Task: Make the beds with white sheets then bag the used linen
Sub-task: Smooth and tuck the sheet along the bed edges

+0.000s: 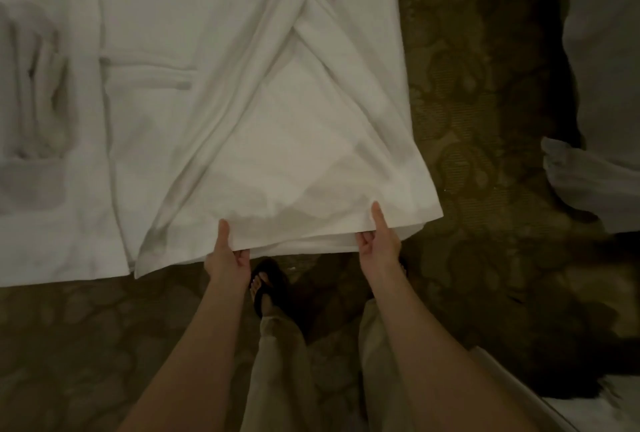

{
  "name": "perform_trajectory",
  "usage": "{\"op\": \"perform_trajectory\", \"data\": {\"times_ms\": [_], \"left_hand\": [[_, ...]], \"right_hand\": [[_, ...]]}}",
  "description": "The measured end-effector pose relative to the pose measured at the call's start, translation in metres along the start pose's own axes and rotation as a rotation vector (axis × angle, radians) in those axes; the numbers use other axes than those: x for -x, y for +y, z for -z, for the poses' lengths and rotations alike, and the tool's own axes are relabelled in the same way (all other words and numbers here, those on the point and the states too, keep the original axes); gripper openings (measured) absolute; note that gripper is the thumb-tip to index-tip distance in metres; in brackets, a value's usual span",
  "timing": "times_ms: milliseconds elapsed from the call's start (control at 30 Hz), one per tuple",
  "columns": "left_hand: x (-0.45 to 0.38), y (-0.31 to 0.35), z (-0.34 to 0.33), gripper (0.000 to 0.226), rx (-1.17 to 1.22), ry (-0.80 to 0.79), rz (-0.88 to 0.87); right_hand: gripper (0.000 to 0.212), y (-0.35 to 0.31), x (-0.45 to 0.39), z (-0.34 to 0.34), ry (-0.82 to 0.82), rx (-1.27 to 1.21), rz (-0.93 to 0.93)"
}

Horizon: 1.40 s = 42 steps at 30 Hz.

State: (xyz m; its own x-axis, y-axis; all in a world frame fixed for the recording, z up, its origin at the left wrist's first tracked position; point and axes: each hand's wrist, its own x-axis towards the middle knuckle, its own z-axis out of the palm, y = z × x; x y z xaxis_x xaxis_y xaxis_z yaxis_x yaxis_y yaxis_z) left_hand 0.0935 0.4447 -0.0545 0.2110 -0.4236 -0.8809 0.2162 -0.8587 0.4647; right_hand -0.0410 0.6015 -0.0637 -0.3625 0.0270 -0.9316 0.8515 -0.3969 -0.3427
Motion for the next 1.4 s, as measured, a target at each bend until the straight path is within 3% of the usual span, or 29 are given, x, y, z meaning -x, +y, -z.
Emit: {"op": "perform_trajectory", "data": {"times_ms": [133, 300, 400, 600, 733, 933, 1067, 1233, 1333, 1400], "left_hand": [[-0.009, 0.020, 0.010, 0.021, 0.009, 0.016, -0.021], [-0.026, 0.061, 0.024, 0.053, 0.016, 0.107, -0.092], [-0.038, 0.087, 0.039, 0.065, 0.002, 0.124, -0.130], [-0.066, 0.145, 0.071, 0.050, -0.147, 0.032, -0.266], [-0.086, 0.156, 0.089, 0.038, -0.295, 0.010, -0.259], [-0.102, 0.157, 0.095, 0.023, -0.245, -0.039, -0.216], [-0.095, 0.149, 0.106, 0.019, 0.008, -0.094, -0.120], [-0.042, 0.062, 0.074, 0.036, 0.022, -0.218, 0.103], [-0.004, 0.001, 0.034, 0.027, 0.028, -0.273, 0.215], [0.019, -0.034, 0.008, 0.038, 0.039, -0.304, 0.251]], "right_hand": [[0.040, 0.044, 0.014, -0.020, -0.039, 0.021, -0.072], [0.038, 0.104, 0.030, -0.048, -0.060, 0.110, -0.109], [0.047, 0.140, 0.044, -0.070, -0.068, 0.112, -0.139], [0.057, 0.188, 0.055, -0.095, -0.051, 0.149, -0.119], [0.057, 0.209, 0.058, -0.090, -0.030, 0.228, -0.073], [0.062, 0.177, 0.040, -0.076, -0.020, 0.219, -0.001], [0.053, 0.132, 0.032, -0.053, 0.018, 0.125, 0.076], [0.052, 0.084, 0.022, -0.035, 0.038, 0.006, 0.135], [0.057, 0.061, 0.019, -0.026, 0.008, -0.025, 0.165], [0.061, 0.046, 0.015, -0.019, -0.027, -0.049, 0.190]]}}
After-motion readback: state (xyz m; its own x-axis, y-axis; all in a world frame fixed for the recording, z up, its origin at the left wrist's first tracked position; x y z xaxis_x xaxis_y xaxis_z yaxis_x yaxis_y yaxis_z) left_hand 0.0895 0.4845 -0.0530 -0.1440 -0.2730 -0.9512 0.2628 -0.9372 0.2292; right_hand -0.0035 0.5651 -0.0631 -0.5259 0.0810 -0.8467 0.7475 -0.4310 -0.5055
